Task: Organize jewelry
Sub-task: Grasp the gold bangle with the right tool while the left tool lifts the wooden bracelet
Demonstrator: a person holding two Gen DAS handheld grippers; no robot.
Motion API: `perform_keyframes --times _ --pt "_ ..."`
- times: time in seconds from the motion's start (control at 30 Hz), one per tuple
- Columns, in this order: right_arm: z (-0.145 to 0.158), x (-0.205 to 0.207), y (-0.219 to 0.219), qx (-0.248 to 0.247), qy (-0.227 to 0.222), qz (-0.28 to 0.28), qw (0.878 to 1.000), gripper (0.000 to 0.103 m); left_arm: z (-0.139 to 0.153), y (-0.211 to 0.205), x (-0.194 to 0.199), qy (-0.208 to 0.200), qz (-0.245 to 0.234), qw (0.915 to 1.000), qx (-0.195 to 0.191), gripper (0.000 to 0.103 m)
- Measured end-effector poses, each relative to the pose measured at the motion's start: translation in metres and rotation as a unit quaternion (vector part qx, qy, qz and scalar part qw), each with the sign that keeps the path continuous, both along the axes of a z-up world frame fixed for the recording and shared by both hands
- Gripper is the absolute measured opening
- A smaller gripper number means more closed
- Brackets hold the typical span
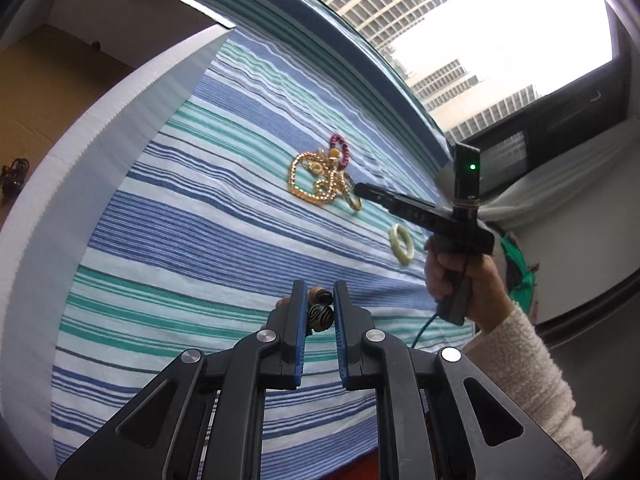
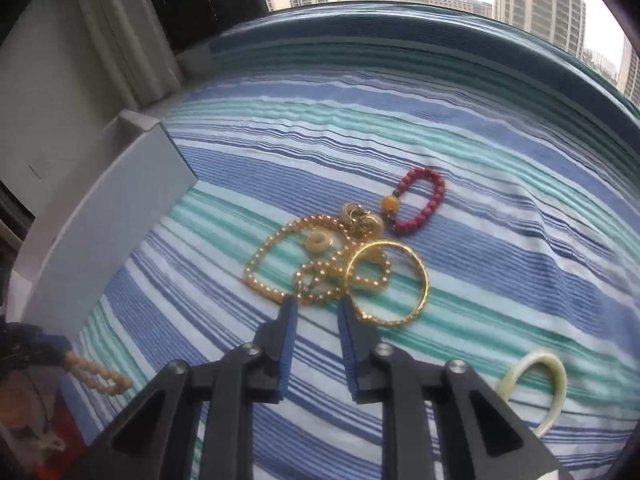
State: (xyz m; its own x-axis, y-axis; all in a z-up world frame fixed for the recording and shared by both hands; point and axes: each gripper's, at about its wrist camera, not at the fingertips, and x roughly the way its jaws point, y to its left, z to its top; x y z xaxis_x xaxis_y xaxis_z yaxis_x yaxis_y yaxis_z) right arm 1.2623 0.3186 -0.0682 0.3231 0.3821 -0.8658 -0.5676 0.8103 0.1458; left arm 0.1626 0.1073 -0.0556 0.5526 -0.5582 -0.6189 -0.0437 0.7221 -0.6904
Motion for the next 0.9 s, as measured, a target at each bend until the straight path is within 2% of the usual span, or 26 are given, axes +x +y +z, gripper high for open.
perform_keyframes --times 0.17,0.3,0.33,0.4,0.43,0.57,0.67,0.77,0.9 --pt "-0.023 0.02 0.018 -0.052 0.012 0.02 0.998 0.022 0.011 0.007 -0.009 -0.007 0.005 0.9999 -0.008 0.011" --pt "-0.037 0.025 0.014 -0.056 0.033 0.009 0.998 0.021 0.013 0.009 -0.014 -0.007 0.009 0.9999 -0.013 0.011" --pt "-0.04 0.025 0.014 -0.059 0.033 0.011 0.998 0.019 0.013 0.011 -0.017 -0.005 0.011 0.9998 -0.014 0.011" --pt "-0.042 0.022 0.011 -0.058 0.034 0.014 0.998 0.005 0.012 0.013 -0.021 0.0 0.012 0.9997 -0.023 0.011" --pt "-0.038 0.021 0.007 -0.045 0.036 0.009 0.998 0.006 0.013 0.015 -0.024 0.001 0.011 0.9995 -0.028 0.011" --pt "-0.013 0.015 -0.02 0.045 0.044 -0.03 0.998 0.005 0.027 0.019 -0.038 -0.005 0.013 0.9991 -0.039 0.011" --pt "0.014 0.001 -0.033 0.103 0.044 -0.044 0.993 0.005 0.049 0.032 -0.055 -0.022 0.026 0.998 -0.053 0.011" --pt "0.05 -0.023 -0.014 0.135 0.025 -0.014 0.99 0.005 0.08 0.055 -0.08 -0.052 0.059 0.9962 -0.036 0.011" --pt "0.098 -0.064 0.043 0.166 -0.006 0.056 0.985 0.005 0.109 0.099 -0.113 -0.075 0.125 0.9893 0.006 0.011"
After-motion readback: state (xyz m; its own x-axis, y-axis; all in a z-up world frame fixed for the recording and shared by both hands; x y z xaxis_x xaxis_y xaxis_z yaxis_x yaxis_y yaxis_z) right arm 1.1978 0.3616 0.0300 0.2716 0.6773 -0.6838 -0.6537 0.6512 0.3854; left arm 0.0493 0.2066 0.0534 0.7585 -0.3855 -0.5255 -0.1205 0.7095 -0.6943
